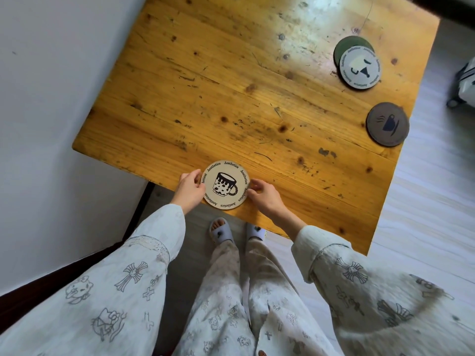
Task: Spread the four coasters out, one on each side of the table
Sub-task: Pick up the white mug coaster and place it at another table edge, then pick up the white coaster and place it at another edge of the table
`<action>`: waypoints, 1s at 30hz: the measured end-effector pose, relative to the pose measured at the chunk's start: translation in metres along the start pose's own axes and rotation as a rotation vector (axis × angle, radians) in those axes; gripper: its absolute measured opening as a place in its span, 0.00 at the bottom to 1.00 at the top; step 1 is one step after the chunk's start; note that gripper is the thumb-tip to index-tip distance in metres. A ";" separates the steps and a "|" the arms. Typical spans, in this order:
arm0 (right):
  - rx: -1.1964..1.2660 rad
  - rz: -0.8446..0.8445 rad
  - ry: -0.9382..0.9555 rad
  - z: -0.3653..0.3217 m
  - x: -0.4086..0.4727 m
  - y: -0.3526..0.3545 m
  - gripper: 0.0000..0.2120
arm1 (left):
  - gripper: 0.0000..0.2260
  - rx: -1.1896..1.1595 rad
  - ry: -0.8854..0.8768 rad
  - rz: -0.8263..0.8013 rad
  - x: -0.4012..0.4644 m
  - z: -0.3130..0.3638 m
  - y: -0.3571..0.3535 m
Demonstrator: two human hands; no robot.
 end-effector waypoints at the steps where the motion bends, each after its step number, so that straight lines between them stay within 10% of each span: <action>1: 0.006 -0.007 0.001 -0.002 -0.002 0.003 0.21 | 0.22 0.030 0.004 0.013 -0.003 0.001 0.003; 17: 0.172 0.293 0.325 -0.036 -0.131 0.233 0.16 | 0.15 0.023 -0.585 -0.022 -0.192 0.198 -0.051; 30: 0.173 0.443 0.519 0.074 -0.259 0.478 0.12 | 0.08 -0.220 -0.749 -0.063 -0.364 0.313 -0.275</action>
Point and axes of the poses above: each hand's wrist, its own x-axis towards the middle knuckle, its own y-axis out of the back of the hand, z = x × y, the point moved 10 cm from there along x, towards the middle knuckle, and after that the axes turned 15 degrees about y, right-handed, at the moved point
